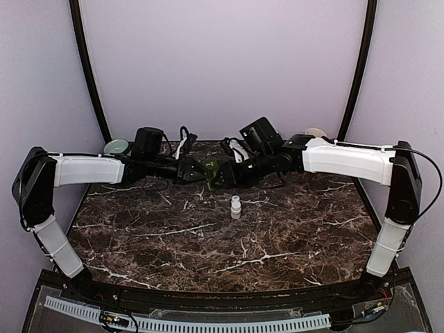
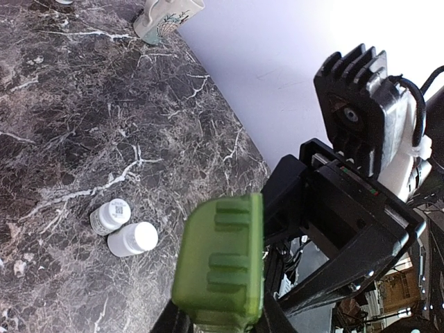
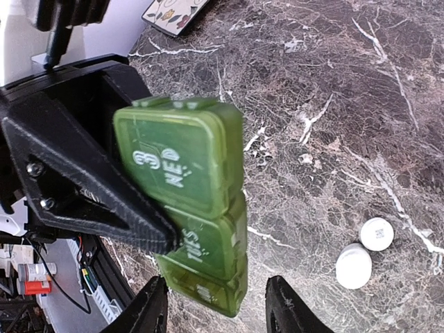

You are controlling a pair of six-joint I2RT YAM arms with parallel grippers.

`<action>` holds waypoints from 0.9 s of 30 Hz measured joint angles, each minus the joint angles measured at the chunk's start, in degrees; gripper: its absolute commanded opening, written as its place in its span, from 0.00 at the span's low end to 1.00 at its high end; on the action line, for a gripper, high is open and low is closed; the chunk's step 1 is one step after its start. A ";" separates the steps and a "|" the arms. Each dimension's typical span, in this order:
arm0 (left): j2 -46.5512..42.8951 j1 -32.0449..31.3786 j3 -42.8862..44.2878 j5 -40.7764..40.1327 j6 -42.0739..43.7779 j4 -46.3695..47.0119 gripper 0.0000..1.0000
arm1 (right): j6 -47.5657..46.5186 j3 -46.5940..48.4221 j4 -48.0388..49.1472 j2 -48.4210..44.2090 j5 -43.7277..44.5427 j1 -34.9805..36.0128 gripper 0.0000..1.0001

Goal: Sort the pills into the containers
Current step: Open the lid of the pill container.

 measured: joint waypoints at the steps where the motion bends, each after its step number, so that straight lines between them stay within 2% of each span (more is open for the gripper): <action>1: -0.02 0.00 -0.11 0.07 -0.02 0.20 0.00 | 0.00 -0.13 0.02 -0.22 -0.02 0.00 0.48; 18: -0.02 0.00 -0.66 0.39 -1.03 1.38 0.00 | 0.17 -0.17 0.87 0.22 -2.01 0.02 0.42; 27: 0.02 0.35 -0.63 0.57 -1.53 1.57 0.00 | 0.13 1.99 -0.11 2.12 -2.34 0.00 0.33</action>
